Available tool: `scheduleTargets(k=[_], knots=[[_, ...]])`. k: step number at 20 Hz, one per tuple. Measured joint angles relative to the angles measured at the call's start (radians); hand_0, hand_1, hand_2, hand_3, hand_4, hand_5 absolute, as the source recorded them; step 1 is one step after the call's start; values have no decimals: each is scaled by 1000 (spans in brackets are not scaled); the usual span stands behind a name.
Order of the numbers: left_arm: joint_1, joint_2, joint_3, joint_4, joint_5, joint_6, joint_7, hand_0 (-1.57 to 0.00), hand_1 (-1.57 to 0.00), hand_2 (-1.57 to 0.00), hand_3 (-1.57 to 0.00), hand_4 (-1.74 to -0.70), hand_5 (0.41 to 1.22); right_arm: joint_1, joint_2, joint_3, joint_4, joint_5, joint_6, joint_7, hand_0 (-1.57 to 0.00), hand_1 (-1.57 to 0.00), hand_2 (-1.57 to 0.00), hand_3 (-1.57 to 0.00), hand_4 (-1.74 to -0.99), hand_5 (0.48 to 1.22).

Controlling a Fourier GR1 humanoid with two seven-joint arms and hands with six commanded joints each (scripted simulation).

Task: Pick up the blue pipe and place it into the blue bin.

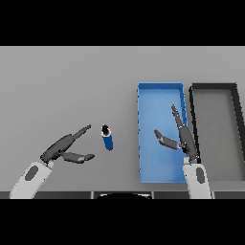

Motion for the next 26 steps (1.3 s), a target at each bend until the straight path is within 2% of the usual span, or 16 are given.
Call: scheduleTargets(k=[2, 4, 5, 8, 12, 14, 18, 20, 22, 23, 24, 26], knots=[[-2, -29, -29, 6, -20, -9, -25, 1, 1, 1, 1, -1107, 463, 17, 2, 5, 5, 7, 1, -12, 1, 1, 1, 1, -1212, 570], [-19, -65, -55, 17, -40, -6, -20, 1, 1, 1, 1, -1141, 479, 7, 11, 8, 17, 10, -3, 2, 1, 1, 1, 1, -1209, 567], [-29, -86, -62, 27, -47, -1, -33, 1, 1, 1, 1, -1149, 484, 17, 11, 11, 10, 15, -5, -14, 1, 1, 1, 1, -1210, 564], [-70, -163, -81, 82, -80, 28, -43, 1, 1, 1, 1, -1140, 488, 5, 12, -2, -3, -5, -5, 8, 1, 1, 1, 1, -1207, 555], [-96, -245, -86, 171, -93, 54, -59, 1, 1, 1, 1, -1130, 493, 31, 8, -6, -1, -17, 9, -18, 1, 1, 1, 1, -1203, 551], [-114, -285, -83, 221, -86, 59, -51, 1, 1, 1, 1, -1138, 497, 19, -2, -16, 9, -21, 10, -9, 1, 1, 1, 1, -1202, 549], [-136, -333, -93, 302, -138, 91, -127, 1, 1, -23, 0, -1098, 517, 30, 5, -8, -4, -21, 11, -16, 1, 1, 1, 1, -1195, 548], [-157, -366, -84, 330, -115, 83, -141, 1, 1, -87, -44, -1137, 567, 23, 9, -7, 4, -8, 0, -1, 1, 1, 1, 1, -1188, 550], [-161, -397, -72, 345, -74, 65, -143, 1, -118, -269, -202, -1217, 635, 17, 3, -5, 8, 0, -1, 6, 1, 1, 1, 1, -1188, 556], [-160, -404, -64, 349, -54, 58, -139, -39, -248, -417, -345, -1268, 675, 14, 3, -10, 11, -5, -1, -2, 1, 1, 1, 1, -1196, 560], [-158, -421, -66, 350, -43, 55, -143, -179, -411, -578, -590, -1301, 784, 25, 7, -10, 8, -13, 3, -15, 1, 1, 1, 1, -1192, 560], [-151, -445, -61, 357, -21, 52, -146, -648, -828, -936, -914, -1450, 941, 19, 8, -5, 2, -9, 3, -7, 1, 1, 1, 1, -1189, 562]])
